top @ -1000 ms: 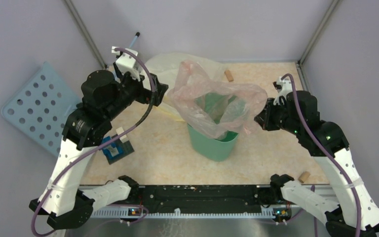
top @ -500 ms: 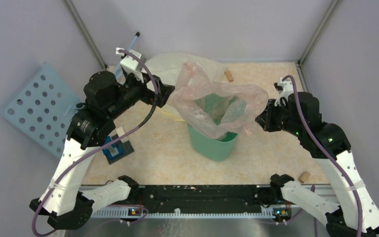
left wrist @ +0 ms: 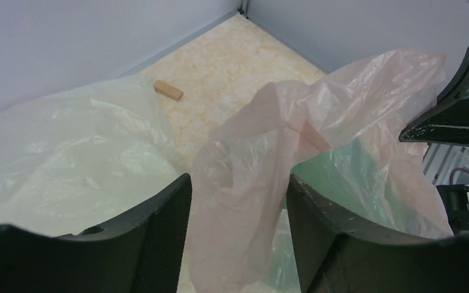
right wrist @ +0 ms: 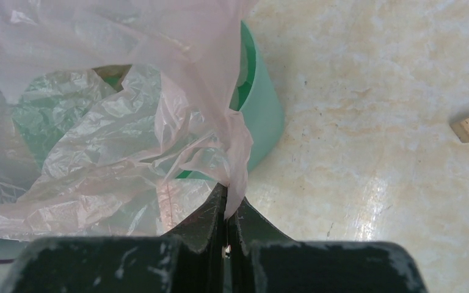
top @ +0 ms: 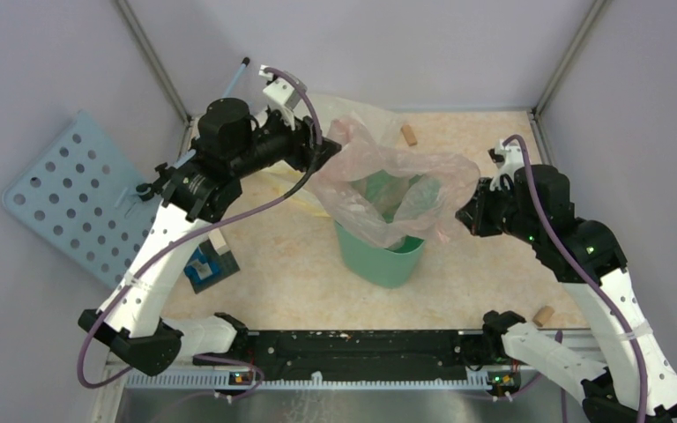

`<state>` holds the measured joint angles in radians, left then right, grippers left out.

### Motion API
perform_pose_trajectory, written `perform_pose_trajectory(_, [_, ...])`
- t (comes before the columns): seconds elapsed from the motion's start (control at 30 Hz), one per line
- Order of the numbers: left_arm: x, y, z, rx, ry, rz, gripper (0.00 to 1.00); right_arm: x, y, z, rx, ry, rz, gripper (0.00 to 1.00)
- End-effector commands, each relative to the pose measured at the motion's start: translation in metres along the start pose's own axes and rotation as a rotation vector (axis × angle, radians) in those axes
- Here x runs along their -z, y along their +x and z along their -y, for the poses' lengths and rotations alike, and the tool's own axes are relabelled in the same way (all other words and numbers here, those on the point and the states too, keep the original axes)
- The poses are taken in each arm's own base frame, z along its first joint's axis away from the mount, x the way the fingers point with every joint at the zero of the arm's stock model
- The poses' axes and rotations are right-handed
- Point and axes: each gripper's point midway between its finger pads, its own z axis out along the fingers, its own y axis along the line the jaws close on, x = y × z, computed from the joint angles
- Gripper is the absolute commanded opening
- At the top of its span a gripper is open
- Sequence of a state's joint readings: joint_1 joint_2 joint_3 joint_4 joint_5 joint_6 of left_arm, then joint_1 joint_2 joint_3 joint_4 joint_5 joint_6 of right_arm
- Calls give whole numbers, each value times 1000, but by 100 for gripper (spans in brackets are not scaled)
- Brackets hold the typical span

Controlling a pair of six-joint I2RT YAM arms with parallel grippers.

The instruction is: Put the trash bags into the trash bin

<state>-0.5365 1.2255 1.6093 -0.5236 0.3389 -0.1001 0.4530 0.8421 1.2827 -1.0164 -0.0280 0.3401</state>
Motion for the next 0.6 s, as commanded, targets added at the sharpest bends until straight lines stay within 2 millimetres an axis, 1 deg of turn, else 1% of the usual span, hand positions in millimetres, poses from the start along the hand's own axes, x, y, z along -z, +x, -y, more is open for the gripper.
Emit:
perform_pose_trajectory(0.0, [-2,-25,13,-32,72,70,58,6,-7,-3,14,-16,29,0])
perform_pose_trajectory(0.03, [-3,-25,15,-33,87,69,49,7,-8,-3,13,-13,30,0])
perform_pose_trajectory(0.13, [-5,-24,17,-20,101,62,8,10,-10,2,16,17,31,0])
perform_pose_trajectory(0.17, [-4,-25,16,-9,93,63,0,12,-10,6,17,42,30,0])
perform_pose_trajectory(0.23, [-2,-28,17,16,82,65,0,18,-13,16,22,105,28,0])
perform_pose_trajectory(0.33, [1,-33,25,53,116,61,0,29,-18,32,25,205,27,0])
perform_pose_trajectory(0.43, [6,-37,41,100,191,66,0,42,-21,41,26,259,48,0])
perform_pose_trajectory(0.53, [14,-42,62,146,299,79,0,47,-23,45,33,281,62,1])
perform_pose_trajectory(0.57, [21,-45,73,165,353,86,0,49,-24,46,35,286,64,4])
